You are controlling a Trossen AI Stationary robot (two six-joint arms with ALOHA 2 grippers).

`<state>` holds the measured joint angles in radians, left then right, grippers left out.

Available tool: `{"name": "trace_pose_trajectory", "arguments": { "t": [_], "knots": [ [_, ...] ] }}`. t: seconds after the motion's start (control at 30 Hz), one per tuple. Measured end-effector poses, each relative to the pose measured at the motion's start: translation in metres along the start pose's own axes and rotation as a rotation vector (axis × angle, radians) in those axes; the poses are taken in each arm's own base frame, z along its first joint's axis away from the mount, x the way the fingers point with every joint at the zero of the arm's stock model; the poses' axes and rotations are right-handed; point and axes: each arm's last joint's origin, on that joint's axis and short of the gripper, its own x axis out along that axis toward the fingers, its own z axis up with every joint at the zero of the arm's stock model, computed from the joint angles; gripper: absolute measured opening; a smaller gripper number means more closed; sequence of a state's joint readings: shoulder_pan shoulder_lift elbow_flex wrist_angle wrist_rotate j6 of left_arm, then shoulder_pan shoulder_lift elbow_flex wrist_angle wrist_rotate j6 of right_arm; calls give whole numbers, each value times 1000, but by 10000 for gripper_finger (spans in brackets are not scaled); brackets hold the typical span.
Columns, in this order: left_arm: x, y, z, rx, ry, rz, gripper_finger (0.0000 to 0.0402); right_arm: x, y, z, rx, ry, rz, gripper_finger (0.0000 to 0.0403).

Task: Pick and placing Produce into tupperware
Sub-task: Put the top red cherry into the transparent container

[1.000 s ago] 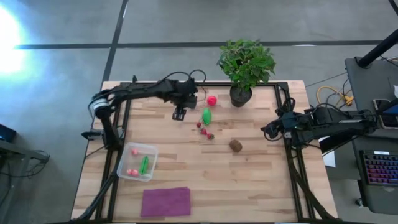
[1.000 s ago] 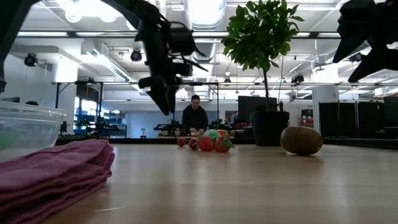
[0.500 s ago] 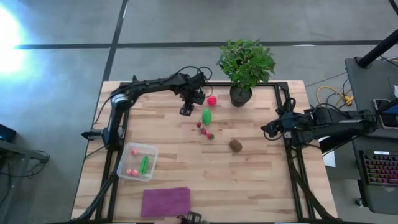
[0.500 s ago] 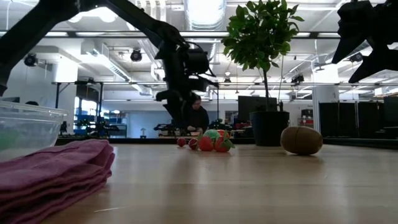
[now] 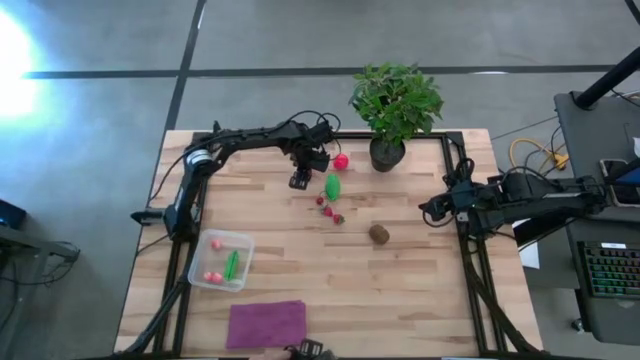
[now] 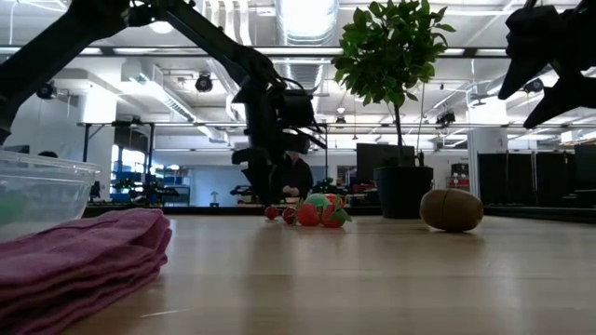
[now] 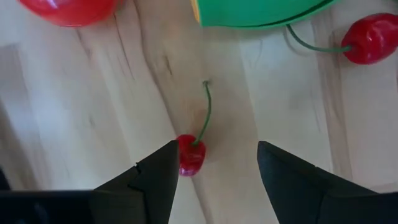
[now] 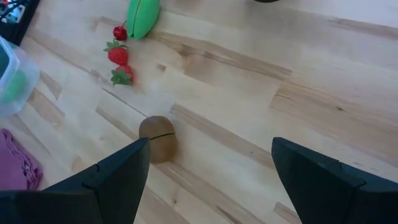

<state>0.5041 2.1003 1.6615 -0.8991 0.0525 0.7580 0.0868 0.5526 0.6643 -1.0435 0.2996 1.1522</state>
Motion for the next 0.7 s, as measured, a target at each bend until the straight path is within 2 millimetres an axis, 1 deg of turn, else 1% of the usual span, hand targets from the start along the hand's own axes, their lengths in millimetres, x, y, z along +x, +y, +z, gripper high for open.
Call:
{"name": "trace_pose_trajectory", "arguments": {
  "t": [0.13, 0.43, 0.57, 0.7],
  "knots": [
    [3, 3, -2, -24, -1, -1, 201, 0, 0, 0, 3, 1, -1, 325],
    [3, 14, -13, -64, 6, 12, 201, 2, -1, -1, 5, 3, -5, 325],
    [6, 15, -13, -111, -5, 0, 201, 3, -1, -1, 14, 5, -10, 325],
    [8, 12, -13, -111, -14, -12, 201, 3, -2, -2, 15, 5, -11, 325]
  ]
}}
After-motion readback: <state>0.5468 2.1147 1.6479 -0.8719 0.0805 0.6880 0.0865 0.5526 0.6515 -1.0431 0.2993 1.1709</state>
